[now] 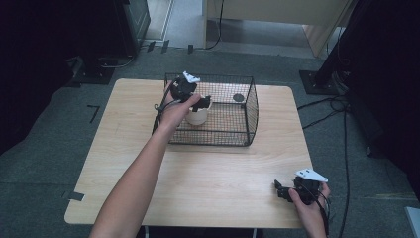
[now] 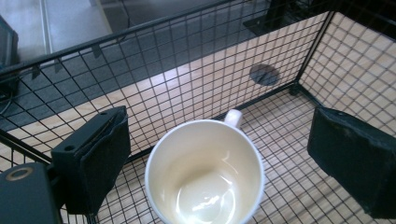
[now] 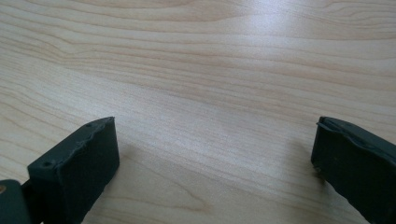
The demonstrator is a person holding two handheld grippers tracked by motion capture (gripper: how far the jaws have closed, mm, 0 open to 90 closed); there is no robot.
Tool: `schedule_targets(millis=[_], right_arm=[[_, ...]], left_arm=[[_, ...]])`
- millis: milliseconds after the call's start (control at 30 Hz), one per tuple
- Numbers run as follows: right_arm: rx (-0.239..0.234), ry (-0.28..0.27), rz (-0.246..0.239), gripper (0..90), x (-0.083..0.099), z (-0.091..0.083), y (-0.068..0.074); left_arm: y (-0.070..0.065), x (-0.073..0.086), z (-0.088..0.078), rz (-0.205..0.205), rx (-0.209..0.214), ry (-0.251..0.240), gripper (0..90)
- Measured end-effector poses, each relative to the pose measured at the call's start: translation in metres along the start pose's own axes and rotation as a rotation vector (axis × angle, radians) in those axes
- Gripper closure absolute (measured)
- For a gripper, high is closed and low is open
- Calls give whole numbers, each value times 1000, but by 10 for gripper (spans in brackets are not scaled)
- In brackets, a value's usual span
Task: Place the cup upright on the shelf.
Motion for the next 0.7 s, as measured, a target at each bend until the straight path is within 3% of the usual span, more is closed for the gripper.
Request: schedule_targets(millis=[133, 200, 500, 700], right_arm=[[0, 0, 0, 5, 0, 0, 0], [0, 0, 0, 5, 0, 0, 0], [-1, 2, -2, 0, 0, 0, 0], [-4, 3, -4, 0, 0, 0, 1]], left_arm=[[-7, 0, -16, 23, -1, -11, 69], [-7, 4, -19, 43, -16, -3, 69], [-4, 18, -38, 54, -26, 4, 69], [-6, 31, -56, 98, -34, 7, 27]])
Point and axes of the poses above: each handheld gripper's, and its own axes: z roughly forward along the jaws, x roughly out of its underside, y roughly to its left, the point moved 10 cm from there along z, roughly forward along the jaws, and after that the axes turned 3 degrees about y, right-handed, at the moved point
